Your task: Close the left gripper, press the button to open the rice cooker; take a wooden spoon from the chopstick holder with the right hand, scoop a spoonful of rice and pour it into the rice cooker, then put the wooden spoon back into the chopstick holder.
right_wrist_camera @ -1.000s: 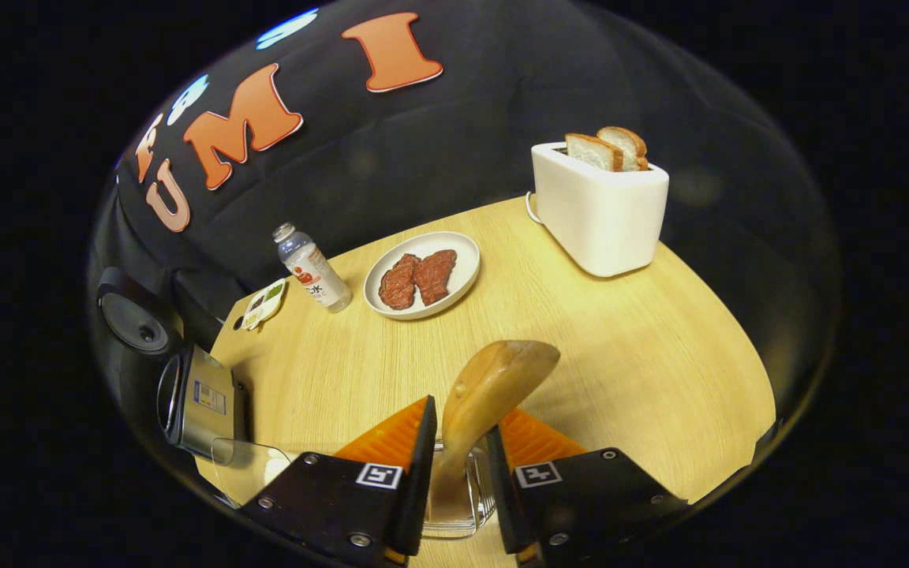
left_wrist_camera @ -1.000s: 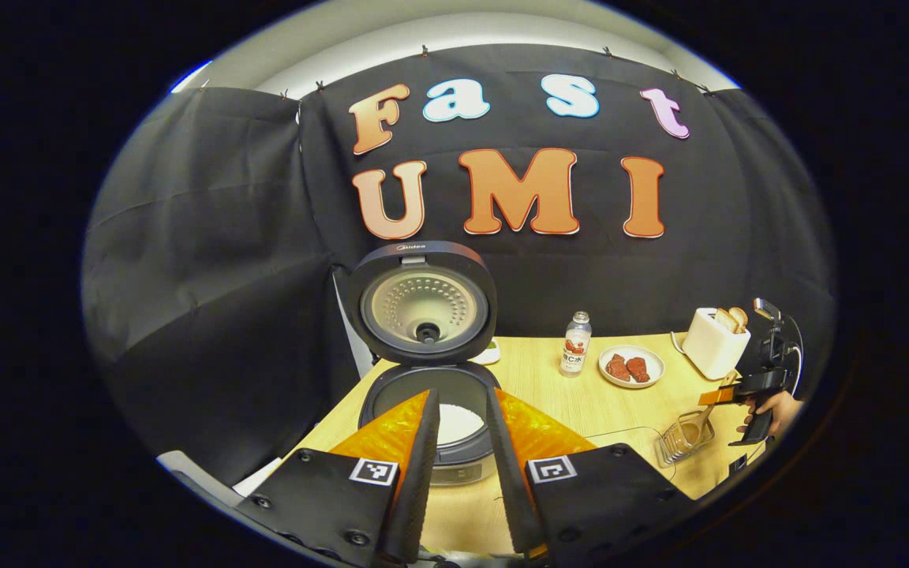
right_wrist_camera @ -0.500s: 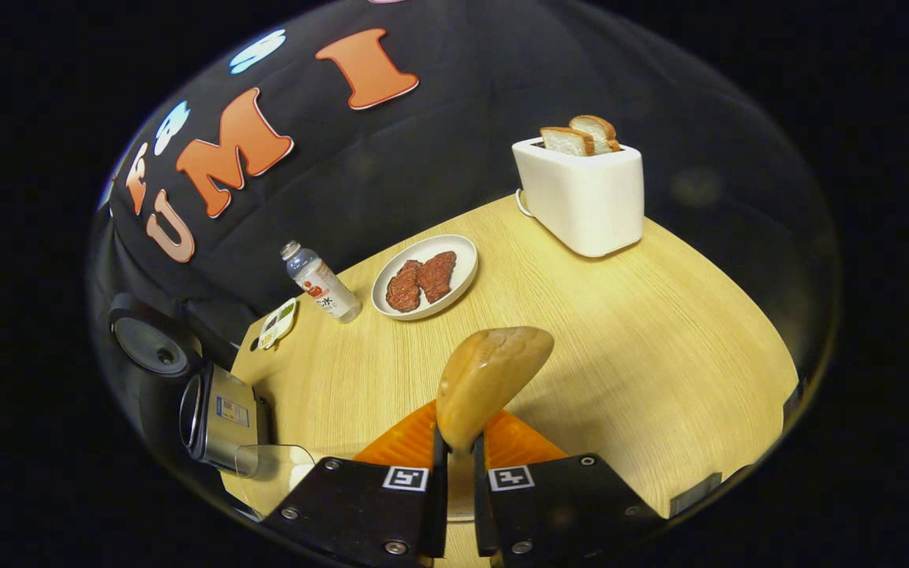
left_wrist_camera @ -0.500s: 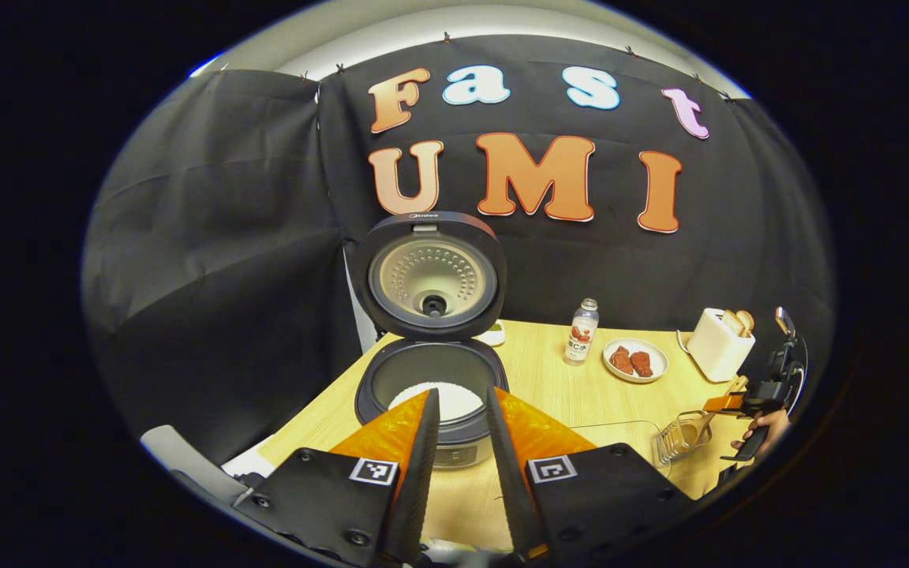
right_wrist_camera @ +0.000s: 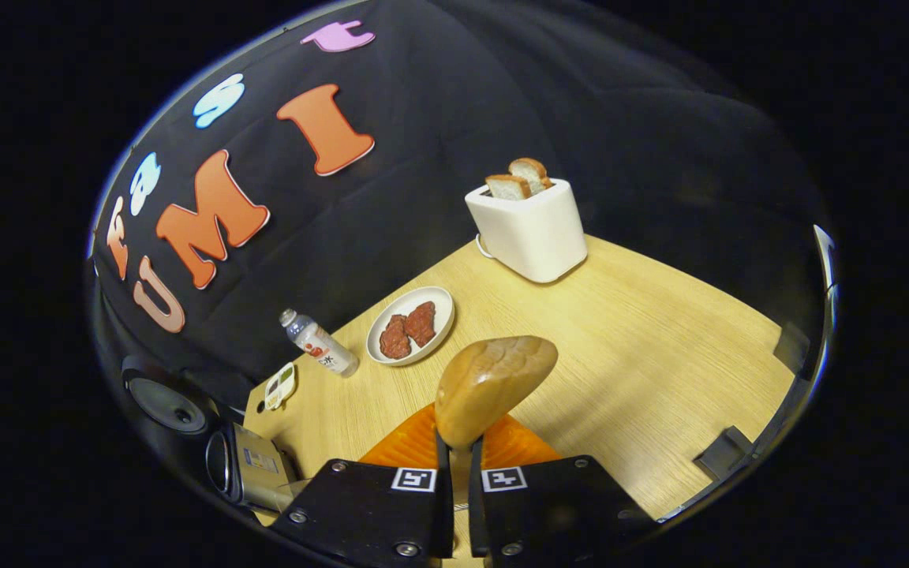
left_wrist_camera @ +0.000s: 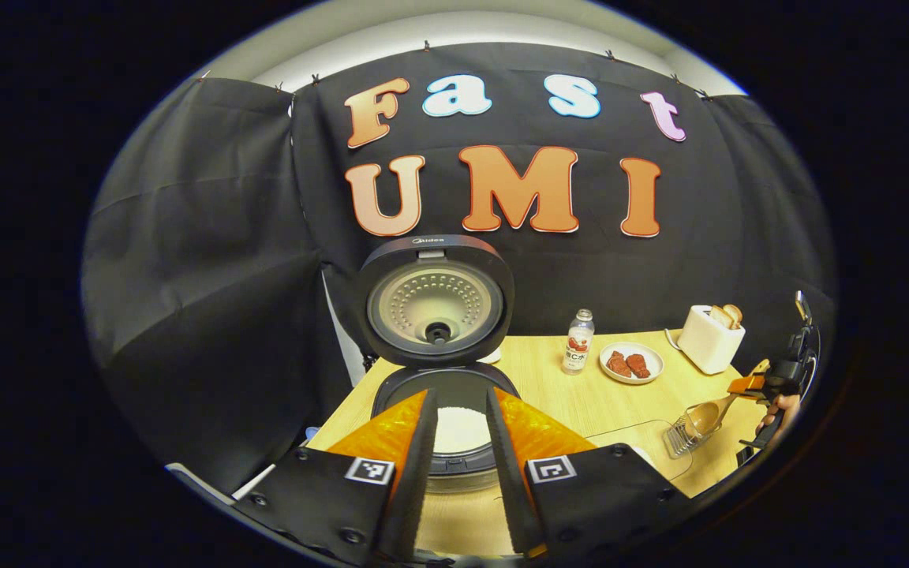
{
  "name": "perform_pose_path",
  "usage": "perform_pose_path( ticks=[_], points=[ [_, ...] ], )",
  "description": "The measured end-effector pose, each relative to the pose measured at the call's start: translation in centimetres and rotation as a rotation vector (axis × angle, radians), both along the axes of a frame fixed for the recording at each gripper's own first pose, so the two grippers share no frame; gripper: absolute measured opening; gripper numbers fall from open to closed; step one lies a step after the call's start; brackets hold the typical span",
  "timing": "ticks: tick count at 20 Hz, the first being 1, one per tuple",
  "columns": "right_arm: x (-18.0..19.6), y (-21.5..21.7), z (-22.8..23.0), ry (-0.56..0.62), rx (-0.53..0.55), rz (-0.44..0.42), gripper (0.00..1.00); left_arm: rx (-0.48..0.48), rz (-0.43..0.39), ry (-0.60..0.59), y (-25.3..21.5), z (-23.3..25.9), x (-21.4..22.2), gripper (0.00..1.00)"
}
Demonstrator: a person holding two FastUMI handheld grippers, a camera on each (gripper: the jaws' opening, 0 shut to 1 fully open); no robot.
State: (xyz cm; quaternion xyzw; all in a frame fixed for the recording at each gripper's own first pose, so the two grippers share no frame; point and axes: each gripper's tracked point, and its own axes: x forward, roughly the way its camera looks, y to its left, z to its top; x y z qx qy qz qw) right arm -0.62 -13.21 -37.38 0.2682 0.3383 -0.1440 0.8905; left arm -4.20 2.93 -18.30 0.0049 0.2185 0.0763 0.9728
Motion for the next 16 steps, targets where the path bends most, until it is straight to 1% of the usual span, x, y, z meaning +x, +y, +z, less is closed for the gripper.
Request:
perform_pose_path(
  ticks=[1,2,4,5,6,7,9,10,12,13,15,16],
  points=[
    [-0.2,0.1,1.1,-0.021,0.009,-0.008,0.07,0.002,-0.015,-0.012,0.2,0.2,0.3,0.51],
    [-0.4,0.7,2.1,-0.036,0.022,-0.009,0.07,0.002,-0.031,-0.024,0.2,0.4,0.6,0.55],
    [-0.9,2.4,4.0,-0.069,0.052,0.018,0.07,0.000,-0.064,-0.045,0.0,0.7,0.8,0.69],
    [-1.1,3.8,5.0,-0.085,0.069,0.047,0.07,0.003,-0.076,-0.058,0.1,0.8,1.2,0.80],
    [-1.3,5.2,5.7,-0.100,0.087,0.082,0.07,0.008,-0.087,-0.068,0.1,1.2,1.3,0.80],
    [-1.4,7.0,6.2,-0.118,0.101,0.121,0.07,0.010,-0.099,-0.074,-0.1,1.3,1.2,0.85],
    [-1.7,10.0,6.3,-0.134,0.093,0.193,0.07,0.005,-0.126,-0.079,-0.4,1.3,1.0,0.83],
    [-2.1,11.4,5.9,-0.116,0.083,0.230,0.07,0.002,-0.134,-0.077,-0.4,1.3,0.9,0.86],
    [-2.8,13.9,5.1,-0.098,0.067,0.287,0.07,-0.001,-0.146,-0.071,-0.2,1.0,0.5,0.87],
    [-2.8,14.9,4.6,-0.089,0.060,0.308,0.07,0.001,-0.149,-0.070,0.1,1.0,0.4,0.83],
    [-2.7,16.5,3.5,-0.068,0.019,0.343,0.07,0.015,-0.140,-0.074,1.1,1.1,0.1,0.83],
    [-2.7,16.9,2.8,-0.055,-0.023,0.366,0.07,0.016,-0.132,-0.073,1.6,1.1,-0.1,0.83]
  ],
)
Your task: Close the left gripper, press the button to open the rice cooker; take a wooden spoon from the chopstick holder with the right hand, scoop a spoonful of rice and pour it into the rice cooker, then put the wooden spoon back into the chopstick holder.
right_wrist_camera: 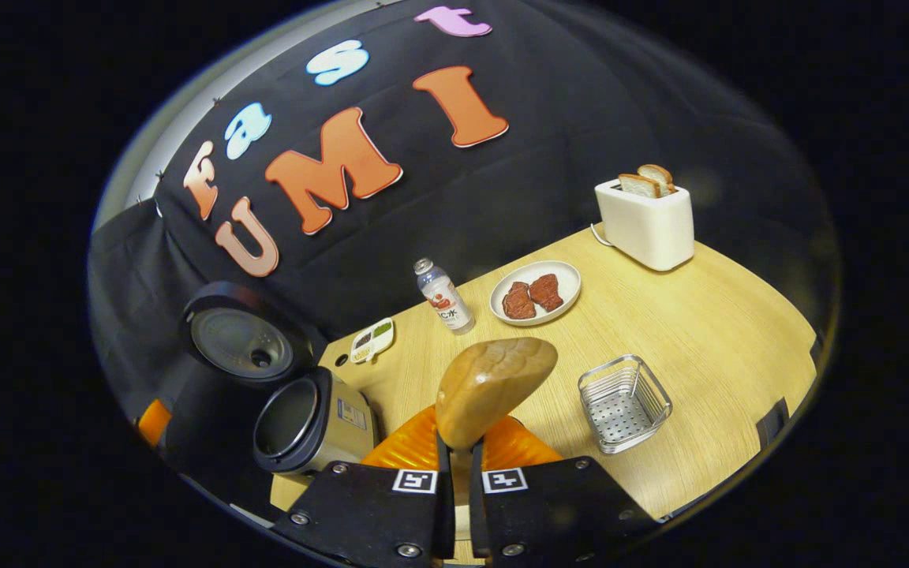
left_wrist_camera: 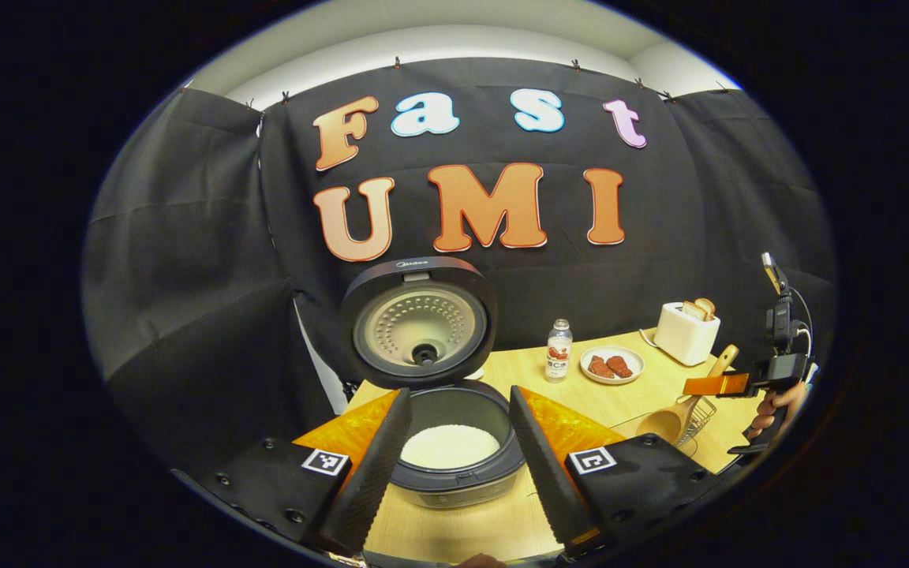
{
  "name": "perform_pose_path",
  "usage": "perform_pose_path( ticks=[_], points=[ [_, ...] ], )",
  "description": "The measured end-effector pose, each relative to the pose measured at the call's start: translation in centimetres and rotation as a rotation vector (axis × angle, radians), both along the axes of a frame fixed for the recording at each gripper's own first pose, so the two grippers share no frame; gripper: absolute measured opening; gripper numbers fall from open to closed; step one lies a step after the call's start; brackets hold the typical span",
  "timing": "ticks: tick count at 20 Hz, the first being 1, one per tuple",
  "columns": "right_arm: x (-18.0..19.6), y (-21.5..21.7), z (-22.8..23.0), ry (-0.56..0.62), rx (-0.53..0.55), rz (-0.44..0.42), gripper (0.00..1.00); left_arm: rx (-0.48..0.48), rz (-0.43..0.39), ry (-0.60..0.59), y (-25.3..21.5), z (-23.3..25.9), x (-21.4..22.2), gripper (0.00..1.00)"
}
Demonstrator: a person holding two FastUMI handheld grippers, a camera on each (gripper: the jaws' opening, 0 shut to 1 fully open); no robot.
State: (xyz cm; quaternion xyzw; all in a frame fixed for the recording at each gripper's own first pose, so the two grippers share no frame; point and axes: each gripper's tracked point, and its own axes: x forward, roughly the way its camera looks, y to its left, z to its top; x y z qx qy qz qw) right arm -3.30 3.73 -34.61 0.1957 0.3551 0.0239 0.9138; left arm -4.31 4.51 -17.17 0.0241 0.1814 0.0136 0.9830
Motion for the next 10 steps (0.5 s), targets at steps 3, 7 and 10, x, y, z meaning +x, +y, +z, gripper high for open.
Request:
perform_pose_path(
  ticks=[3,7,10],
  points=[
    [0.0,0.4,-2.0,0.013,-0.171,0.071,0.07,-0.005,0.033,0.015,1.5,-0.5,-0.4,0.86],
    [0.2,0.7,-4.2,0.028,-0.373,0.162,0.07,-0.004,0.059,0.031,2.5,-1.0,-0.7,0.83],
    [0.6,0.5,-4.7,0.002,-0.499,0.224,0.07,0.000,0.069,0.039,2.7,-1.3,-0.7,0.82]
  ],
)
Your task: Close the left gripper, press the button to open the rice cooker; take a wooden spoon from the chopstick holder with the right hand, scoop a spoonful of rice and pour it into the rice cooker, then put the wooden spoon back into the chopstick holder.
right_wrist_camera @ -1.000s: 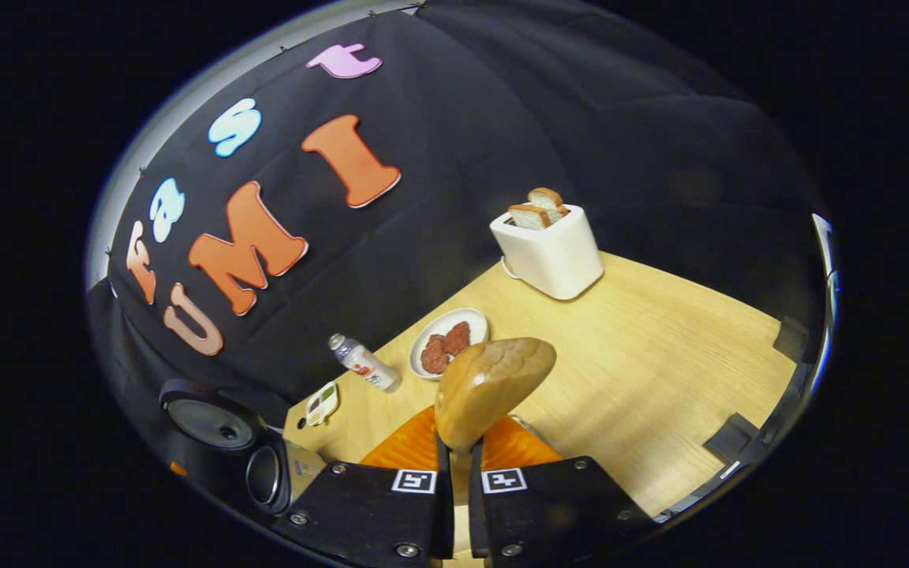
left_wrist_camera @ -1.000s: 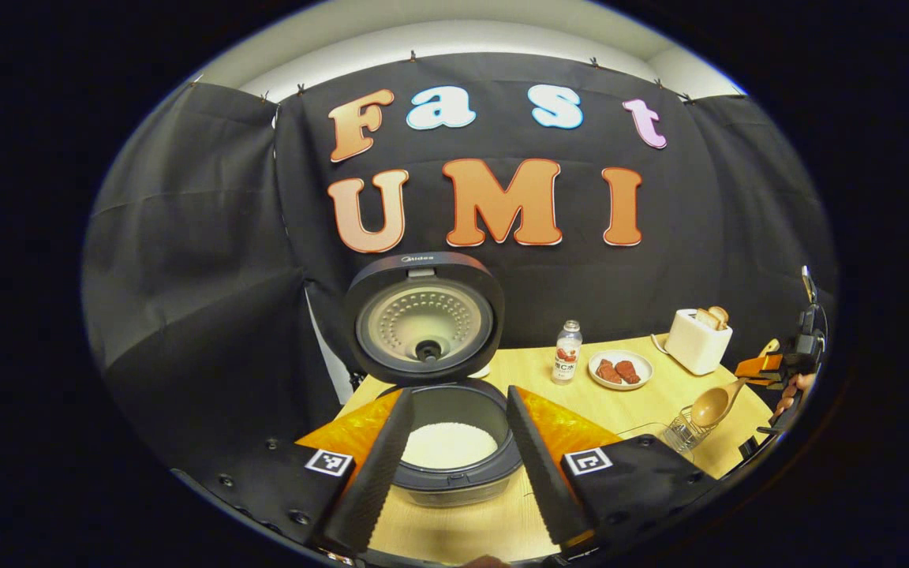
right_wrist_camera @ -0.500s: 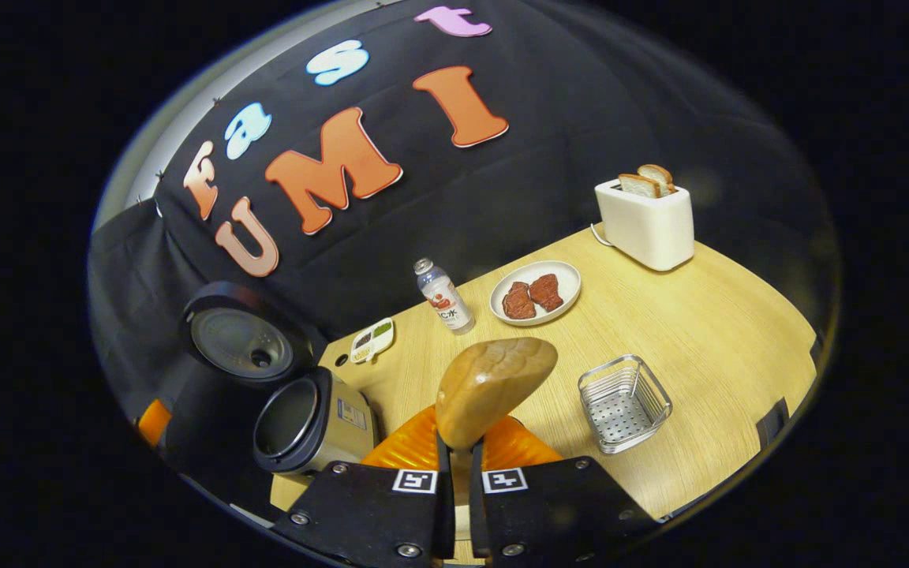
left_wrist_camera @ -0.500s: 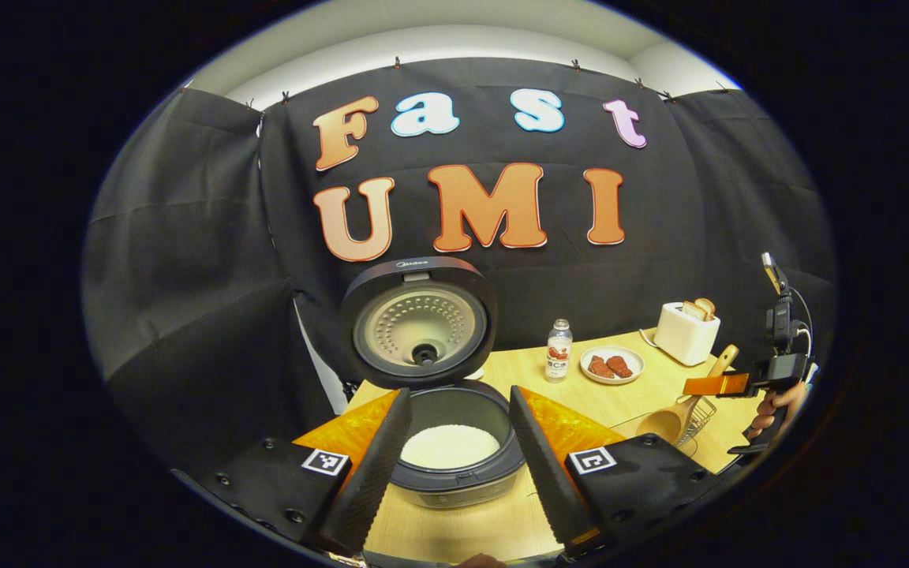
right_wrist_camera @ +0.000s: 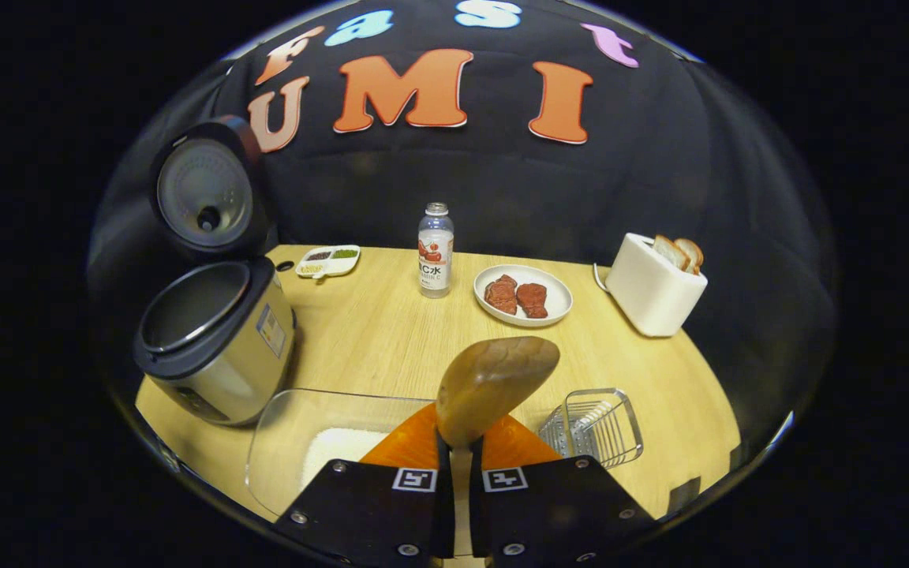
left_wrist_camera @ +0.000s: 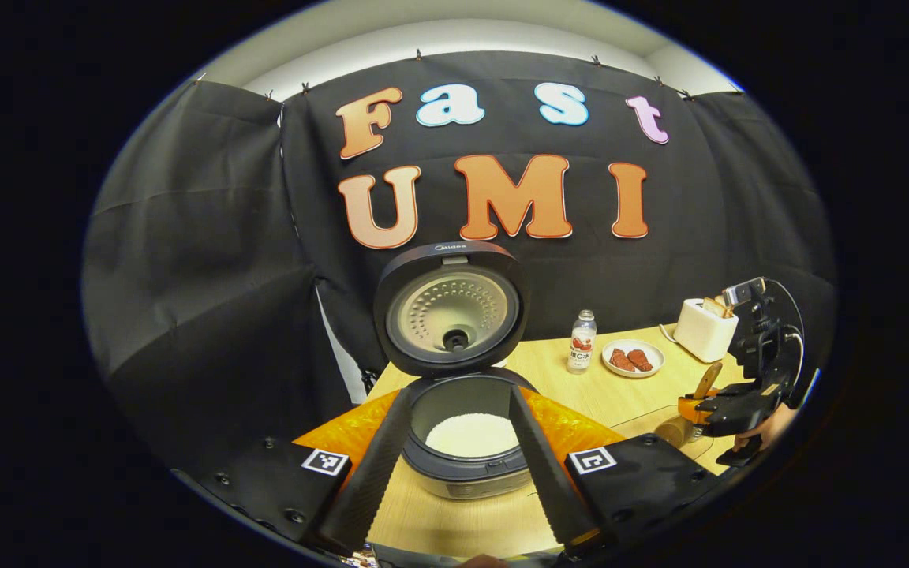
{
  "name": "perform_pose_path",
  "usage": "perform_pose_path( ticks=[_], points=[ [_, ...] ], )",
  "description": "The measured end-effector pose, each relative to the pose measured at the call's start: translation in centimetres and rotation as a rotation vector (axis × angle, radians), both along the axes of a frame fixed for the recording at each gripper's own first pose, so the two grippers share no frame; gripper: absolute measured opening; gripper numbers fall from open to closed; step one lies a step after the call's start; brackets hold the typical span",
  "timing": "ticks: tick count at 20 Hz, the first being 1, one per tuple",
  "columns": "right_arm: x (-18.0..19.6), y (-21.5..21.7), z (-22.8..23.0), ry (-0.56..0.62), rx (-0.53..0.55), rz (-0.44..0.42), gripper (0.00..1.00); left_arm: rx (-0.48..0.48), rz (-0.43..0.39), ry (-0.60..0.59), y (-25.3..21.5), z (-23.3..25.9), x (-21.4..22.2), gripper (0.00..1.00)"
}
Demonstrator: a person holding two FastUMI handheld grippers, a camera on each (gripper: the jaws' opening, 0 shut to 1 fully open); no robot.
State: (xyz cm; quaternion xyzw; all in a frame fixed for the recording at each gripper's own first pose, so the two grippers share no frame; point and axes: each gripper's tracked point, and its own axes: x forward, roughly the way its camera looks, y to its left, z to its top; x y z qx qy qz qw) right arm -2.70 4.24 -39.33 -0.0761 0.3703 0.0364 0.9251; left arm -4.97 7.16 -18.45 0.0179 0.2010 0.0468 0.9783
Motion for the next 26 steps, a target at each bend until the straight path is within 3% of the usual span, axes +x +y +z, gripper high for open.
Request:
perform_pose_path(
  ticks=[3,4,5,10,12,15,18,22,26],
  points=[
    [-0.3,1.0,-1.4,-0.015,-0.089,0.070,0.07,0.003,0.001,0.011,-0.8,0.0,0.1,0.87],
    [-0.3,1.4,-1.5,-0.029,-0.109,0.095,0.07,0.007,0.001,0.011,-0.9,0.0,0.2,0.83],
    [-0.3,1.8,-1.4,-0.054,-0.142,0.121,0.07,0.010,-0.003,0.012,-1.1,0.0,0.2,0.87],
    [-1.8,3.9,-2.6,-0.094,-0.250,0.268,0.07,0.014,-0.019,0.020,-2.0,-0.3,0.7,0.83],
    [-2.1,4.2,-2.6,-0.115,-0.273,0.283,0.07,0.010,-0.022,0.024,-2.1,-0.4,0.7,0.83],
    [-2.5,3.8,-3.0,-0.110,-0.204,0.209,0.07,0.019,-0.024,0.017,-2.0,-0.2,0.8,0.90],
    [-2.5,4.8,-2.7,-0.105,-0.103,0.148,0.07,0.020,-0.021,0.021,-1.6,-0.3,0.6,0.83],
    [-2.7,6.6,-2.4,-0.088,0.022,0.116,0.07,0.024,-0.017,0.022,-1.2,-0.2,0.5,0.83],
    [-2.9,7.1,-2.6,-0.032,0.217,0.015,0.07,0.021,-0.010,0.026,-0.6,-0.5,0.0,0.87]
  ],
)
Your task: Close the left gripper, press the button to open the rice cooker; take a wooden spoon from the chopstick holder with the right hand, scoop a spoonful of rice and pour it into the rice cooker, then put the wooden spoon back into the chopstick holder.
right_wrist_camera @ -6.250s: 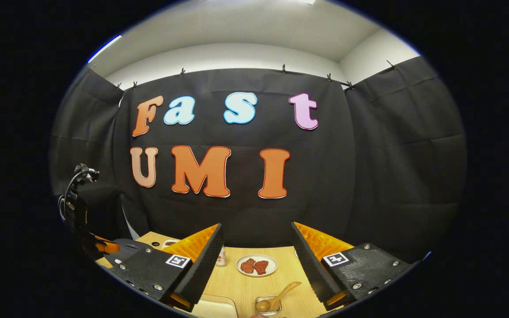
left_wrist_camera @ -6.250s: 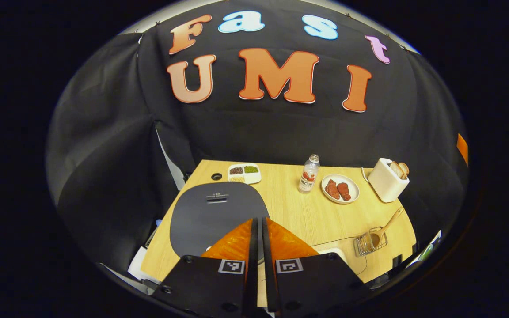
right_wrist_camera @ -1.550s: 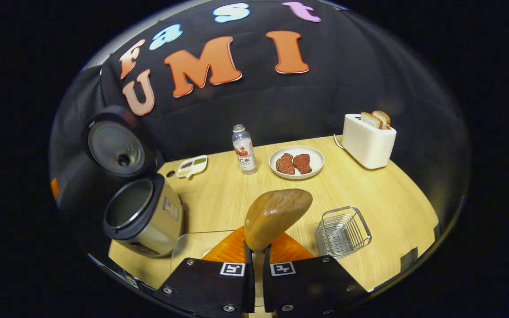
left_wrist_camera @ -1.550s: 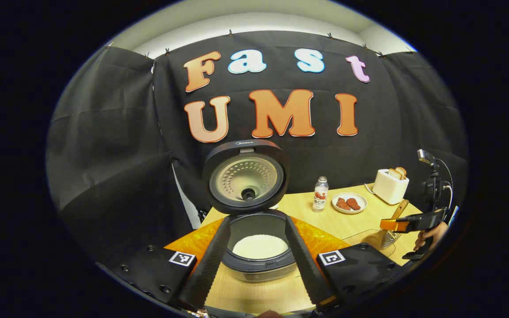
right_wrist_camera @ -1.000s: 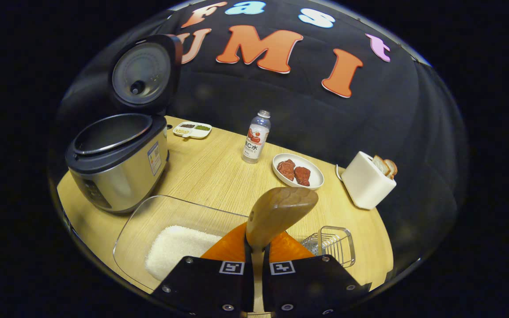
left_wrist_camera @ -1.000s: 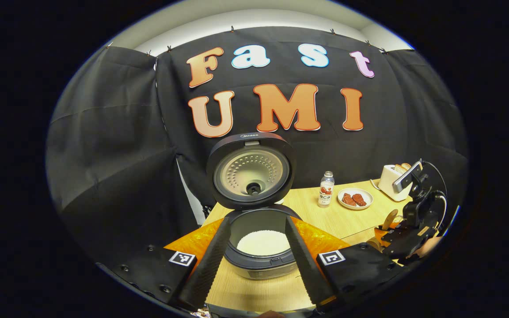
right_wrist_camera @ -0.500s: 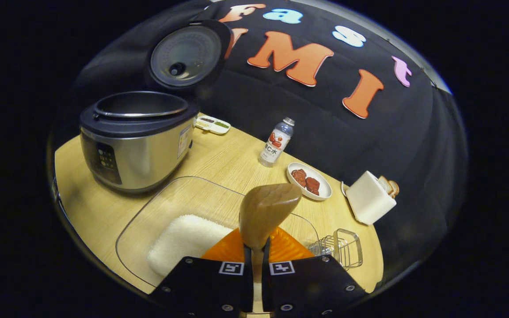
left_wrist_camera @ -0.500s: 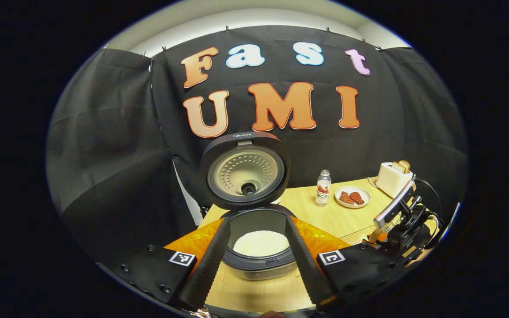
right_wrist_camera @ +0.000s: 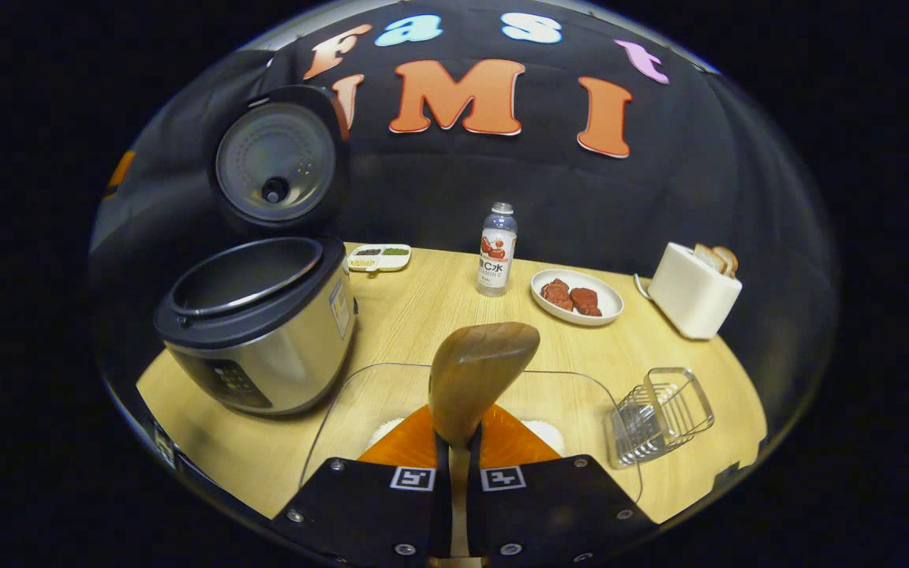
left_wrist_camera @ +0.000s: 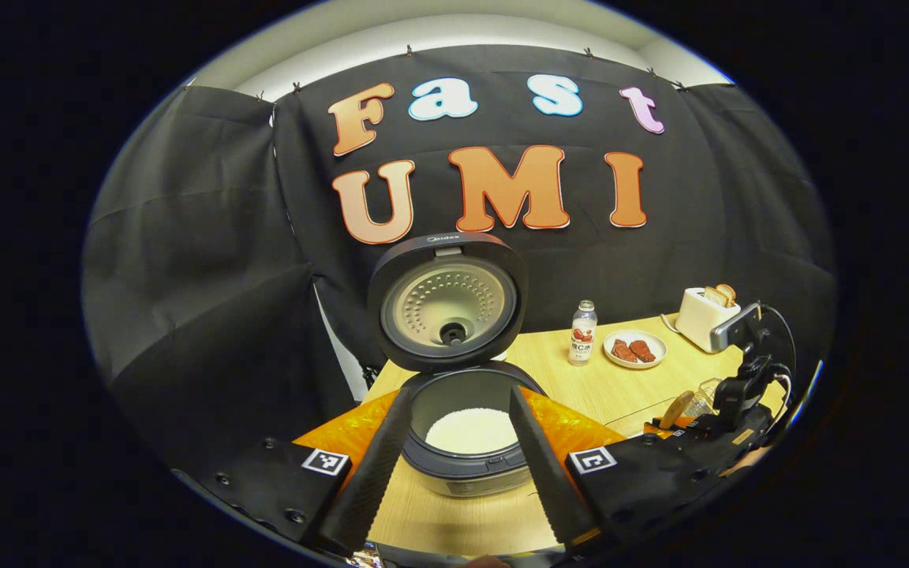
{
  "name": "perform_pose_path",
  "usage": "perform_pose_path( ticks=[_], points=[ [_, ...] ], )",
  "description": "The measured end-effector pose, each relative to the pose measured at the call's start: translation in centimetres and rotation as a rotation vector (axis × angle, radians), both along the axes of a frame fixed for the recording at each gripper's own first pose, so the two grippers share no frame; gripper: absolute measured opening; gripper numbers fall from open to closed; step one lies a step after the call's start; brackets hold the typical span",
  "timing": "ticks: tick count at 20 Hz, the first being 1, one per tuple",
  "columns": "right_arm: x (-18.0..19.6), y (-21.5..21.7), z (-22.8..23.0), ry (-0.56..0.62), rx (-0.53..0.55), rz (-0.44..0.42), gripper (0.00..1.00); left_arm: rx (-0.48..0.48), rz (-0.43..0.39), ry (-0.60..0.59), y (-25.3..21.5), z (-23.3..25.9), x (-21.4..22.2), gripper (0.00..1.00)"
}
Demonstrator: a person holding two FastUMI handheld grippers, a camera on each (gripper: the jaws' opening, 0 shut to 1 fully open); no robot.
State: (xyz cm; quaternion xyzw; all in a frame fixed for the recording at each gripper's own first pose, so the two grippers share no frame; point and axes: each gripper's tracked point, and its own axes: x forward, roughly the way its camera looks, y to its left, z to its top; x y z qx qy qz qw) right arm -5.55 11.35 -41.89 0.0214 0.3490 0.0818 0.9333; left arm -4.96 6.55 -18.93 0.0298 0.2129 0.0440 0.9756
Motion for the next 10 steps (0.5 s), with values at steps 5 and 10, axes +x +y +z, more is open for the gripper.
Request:
perform_pose_path(
  ticks=[5,10],
  points=[
    [-0.1,0.2,-0.4,0.063,0.249,-0.158,0.07,0.002,0.003,0.011,0.2,-0.4,-0.2,0.87],
    [0.1,-0.2,-1.2,0.105,0.337,-0.221,0.07,-0.010,0.004,0.022,0.3,-0.5,-0.6,0.83]
  ],
)
